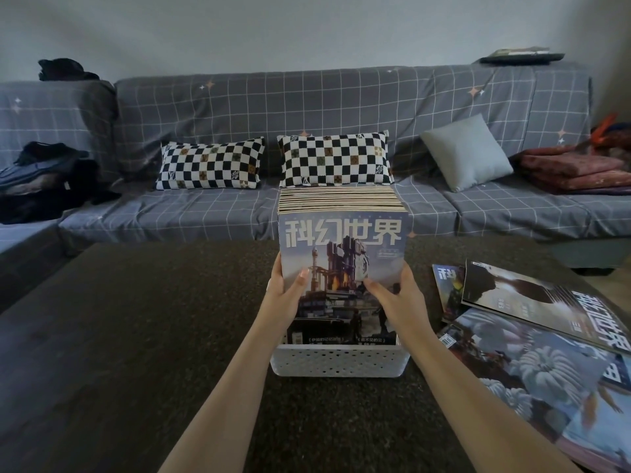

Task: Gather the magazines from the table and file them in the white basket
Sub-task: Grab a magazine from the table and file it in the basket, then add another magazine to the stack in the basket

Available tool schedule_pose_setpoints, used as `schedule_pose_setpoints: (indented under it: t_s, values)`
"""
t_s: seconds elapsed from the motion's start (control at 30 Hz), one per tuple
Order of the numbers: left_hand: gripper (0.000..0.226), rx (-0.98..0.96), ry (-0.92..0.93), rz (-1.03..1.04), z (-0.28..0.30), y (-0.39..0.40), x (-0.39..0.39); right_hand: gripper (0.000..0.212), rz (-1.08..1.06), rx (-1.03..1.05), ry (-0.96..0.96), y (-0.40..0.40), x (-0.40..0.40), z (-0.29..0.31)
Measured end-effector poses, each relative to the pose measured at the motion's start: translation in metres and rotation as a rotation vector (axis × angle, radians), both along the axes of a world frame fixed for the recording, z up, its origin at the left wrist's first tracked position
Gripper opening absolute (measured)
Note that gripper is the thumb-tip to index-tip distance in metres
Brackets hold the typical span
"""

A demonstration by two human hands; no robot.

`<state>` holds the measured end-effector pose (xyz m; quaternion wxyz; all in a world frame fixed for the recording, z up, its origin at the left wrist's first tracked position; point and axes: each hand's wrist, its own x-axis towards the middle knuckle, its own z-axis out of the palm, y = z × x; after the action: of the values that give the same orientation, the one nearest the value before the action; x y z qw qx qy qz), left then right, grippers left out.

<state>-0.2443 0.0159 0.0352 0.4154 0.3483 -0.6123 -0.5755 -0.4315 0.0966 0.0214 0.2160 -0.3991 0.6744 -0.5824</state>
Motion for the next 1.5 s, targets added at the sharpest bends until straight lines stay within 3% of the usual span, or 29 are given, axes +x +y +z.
schedule_pose_setpoints:
  t_s: [0.13, 0.33, 0.73, 0.83, 0.97, 1.1, 1.33, 1.5]
  values:
    - [0.061, 0.002, -0.019, -0.006, 0.001, 0.001, 0.001, 0.066, 0.003, -0.001, -0.010, -0.001, 0.001, 0.003]
    - [0.064, 0.187, 0.038, 0.035, -0.004, -0.001, 0.002, 0.061, 0.096, -0.039, -0.286, -0.003, -0.001, 0.001]
    - [0.074, 0.210, 0.032, -0.045, -0.001, 0.000, 0.005, 0.028, 0.100, -0.058, -0.366, -0.005, 0.001, 0.002]
    - [0.078, 0.217, 0.027, -0.051, -0.001, 0.000, 0.006, 0.031, 0.087, -0.061, -0.375, -0.004, 0.000, 0.003]
    - [0.064, 0.198, 0.025, -0.063, 0.001, 0.001, 0.006, 0.029, 0.080, -0.049, -0.361, -0.003, 0.003, 0.005]
    - [0.079, 0.185, -0.015, -0.044, 0.003, 0.003, 0.005, 0.028, 0.070, -0.050, -0.335, -0.003, 0.004, 0.006]
    - [0.066, 0.164, -0.084, 0.054, 0.007, 0.008, 0.001, 0.040, 0.084, -0.060, -0.325, 0.000, 0.005, 0.007]
    - [0.071, 0.068, -0.268, 0.162, 0.009, 0.018, 0.004, 0.058, 0.081, -0.048, -0.298, 0.007, 0.001, 0.011]
